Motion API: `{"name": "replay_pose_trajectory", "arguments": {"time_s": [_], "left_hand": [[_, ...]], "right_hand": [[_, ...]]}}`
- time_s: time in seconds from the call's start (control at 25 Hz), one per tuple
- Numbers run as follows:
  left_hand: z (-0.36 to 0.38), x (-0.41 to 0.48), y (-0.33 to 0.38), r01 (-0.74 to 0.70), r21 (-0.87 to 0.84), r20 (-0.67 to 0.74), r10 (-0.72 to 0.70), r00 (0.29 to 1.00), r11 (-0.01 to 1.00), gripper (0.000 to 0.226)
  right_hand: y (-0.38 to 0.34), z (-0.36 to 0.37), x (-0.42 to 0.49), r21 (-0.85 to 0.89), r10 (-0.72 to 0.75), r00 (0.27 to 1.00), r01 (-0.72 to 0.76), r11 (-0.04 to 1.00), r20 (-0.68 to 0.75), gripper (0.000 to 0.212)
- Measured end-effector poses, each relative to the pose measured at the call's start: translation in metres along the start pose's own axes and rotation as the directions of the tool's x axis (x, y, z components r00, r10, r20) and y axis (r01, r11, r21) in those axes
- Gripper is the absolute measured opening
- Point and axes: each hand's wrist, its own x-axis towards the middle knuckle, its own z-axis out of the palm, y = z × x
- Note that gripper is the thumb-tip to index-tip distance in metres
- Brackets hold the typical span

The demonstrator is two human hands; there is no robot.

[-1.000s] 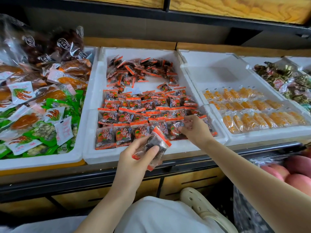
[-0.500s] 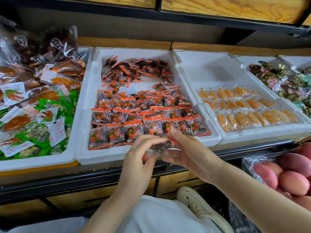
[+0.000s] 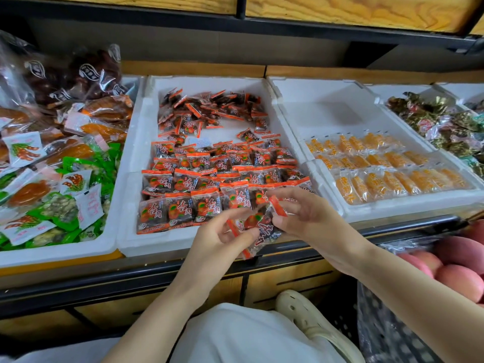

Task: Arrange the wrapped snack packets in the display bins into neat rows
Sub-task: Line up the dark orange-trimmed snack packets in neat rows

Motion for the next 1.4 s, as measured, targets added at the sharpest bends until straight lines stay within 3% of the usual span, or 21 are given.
{"name": "replay_pose_trajectory", "arguments": {"time_s": [0.08,0.16,0.24,0.36,0.52,0.64,0.8,0.92,1.0,1.04,1.12,1.2,1.24,1.4], "left_hand": [[0.004,0.003,0.001,0.041,-0.126,-0.044,-0.047,0.998,0.991,0.030],[0.009,0.005,0.001,0.007,-0.042,-0.089,-0.010,0.996,0.999,0.028],[0.015,0.007,0.001,-0.010,0.045,-0.117,0.015,0.993,0.999,0.021],[0.023,0.011,0.001,-0.020,0.040,-0.152,0.026,0.988,0.999,0.014],[0.031,0.013,0.003,0.071,-0.222,-0.126,-0.101,0.987,0.972,0.013],[0.039,0.011,-0.001,0.080,-0.164,-0.099,-0.097,0.990,0.983,0.017],[0.043,0.016,-0.011,0.023,-0.108,-0.212,-0.045,0.976,0.994,0.013],[0.049,0.017,-0.015,-0.099,0.211,-0.150,0.133,0.980,0.972,0.015],[0.049,0.021,-0.011,-0.216,0.399,-0.060,0.260,0.964,0.891,0.015],[0.047,0.027,-0.010,-0.285,0.520,0.010,0.328,0.945,0.805,0.017],[0.042,0.043,-0.009,-0.393,0.769,0.182,0.417,0.891,0.504,0.039],[0.033,0.059,-0.011,-0.387,0.893,0.295,0.351,0.889,0.229,0.054],[0.029,0.064,-0.013,-0.371,0.918,0.318,0.297,0.900,0.142,0.056],[0.021,0.070,-0.026,-0.343,0.939,0.332,0.172,0.927,0.034,0.058]], "right_hand": [[0.000,-0.002,-0.004,-0.060,0.016,1.000,-0.014,0.998,0.027,0.031],[0.005,-0.004,-0.006,-0.126,0.059,0.997,-0.054,0.991,0.041,0.029],[0.008,-0.007,-0.008,-0.071,0.116,0.993,-0.114,0.991,0.027,0.025],[0.009,-0.012,-0.011,0.082,0.184,0.982,-0.187,0.979,0.039,0.023],[0.011,-0.021,-0.004,0.191,0.096,0.977,-0.059,0.980,-0.188,0.021],[0.017,-0.027,0.002,0.245,0.106,0.940,-0.025,0.969,-0.324,0.022],[0.031,-0.023,-0.002,0.446,0.327,0.944,-0.275,0.852,-0.044,0.027],[0.031,-0.031,0.001,0.471,0.296,0.955,-0.259,0.843,-0.006,0.023],[0.028,-0.038,0.008,0.414,0.256,0.964,-0.207,0.886,-0.066,0.021],[0.027,-0.043,0.014,0.364,0.232,0.962,-0.167,0.916,-0.142,0.018],[0.025,-0.053,0.030,0.194,0.155,0.921,-0.089,0.977,-0.357,0.019],[0.026,-0.061,0.047,-0.043,0.053,0.869,-0.085,0.995,-0.493,0.027],[0.025,-0.062,0.054,-0.134,0.021,0.861,-0.103,0.986,-0.509,0.030],[0.033,-0.056,0.074,-0.307,0.010,0.904,-0.155,0.939,-0.427,0.031]]}}
